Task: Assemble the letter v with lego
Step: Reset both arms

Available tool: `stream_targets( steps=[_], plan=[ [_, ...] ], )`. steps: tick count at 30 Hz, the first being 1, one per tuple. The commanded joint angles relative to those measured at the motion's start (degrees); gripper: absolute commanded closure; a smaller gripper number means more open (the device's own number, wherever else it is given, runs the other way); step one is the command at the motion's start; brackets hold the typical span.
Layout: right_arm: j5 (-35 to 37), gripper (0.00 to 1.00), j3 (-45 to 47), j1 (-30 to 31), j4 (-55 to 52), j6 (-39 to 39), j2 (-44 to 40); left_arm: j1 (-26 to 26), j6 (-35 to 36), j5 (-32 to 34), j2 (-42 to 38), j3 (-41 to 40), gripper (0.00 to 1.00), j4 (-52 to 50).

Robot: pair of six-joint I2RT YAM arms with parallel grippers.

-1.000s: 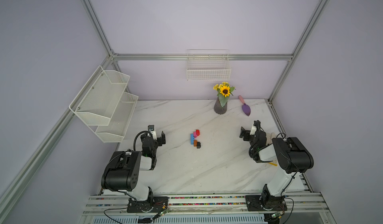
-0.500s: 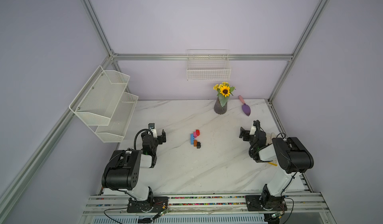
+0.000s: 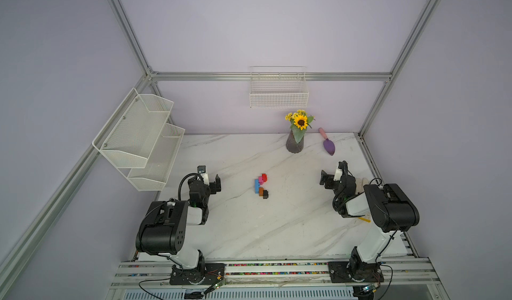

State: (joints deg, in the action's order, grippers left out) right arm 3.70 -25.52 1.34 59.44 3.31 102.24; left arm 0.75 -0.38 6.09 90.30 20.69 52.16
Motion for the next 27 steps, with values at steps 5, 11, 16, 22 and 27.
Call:
stream_targets(
  steps=[5, 11, 16, 22, 27],
  plan=[
    [-1.27, 0.03, 0.88, 0.24, 3.26, -1.26, -0.20, 0.39, 0.38, -1.28, -0.81, -3.55, 0.00, 10.05],
    [-1.45, 0.03, -0.37, 0.23, 1.01, -1.20, -0.11, 0.39, -0.58, 0.22, -1.82, 1.63, 0.00, -1.75],
    [-1.31, 0.03, -0.49, 0.26, 0.81, -0.96, -0.02, 0.39, -0.04, 0.07, -0.80, 1.05, 0.00, 1.02],
    [-0.91, 0.03, -0.67, 0.24, 0.48, -0.94, -0.02, 0.39, -0.06, 0.02, -0.74, 1.18, 0.00, 1.02],
    [-1.01, 0.03, -1.13, 0.24, -0.16, -0.84, 0.22, 0.40, -0.06, -0.02, -0.74, 1.17, 0.00, 1.10]
  ],
)
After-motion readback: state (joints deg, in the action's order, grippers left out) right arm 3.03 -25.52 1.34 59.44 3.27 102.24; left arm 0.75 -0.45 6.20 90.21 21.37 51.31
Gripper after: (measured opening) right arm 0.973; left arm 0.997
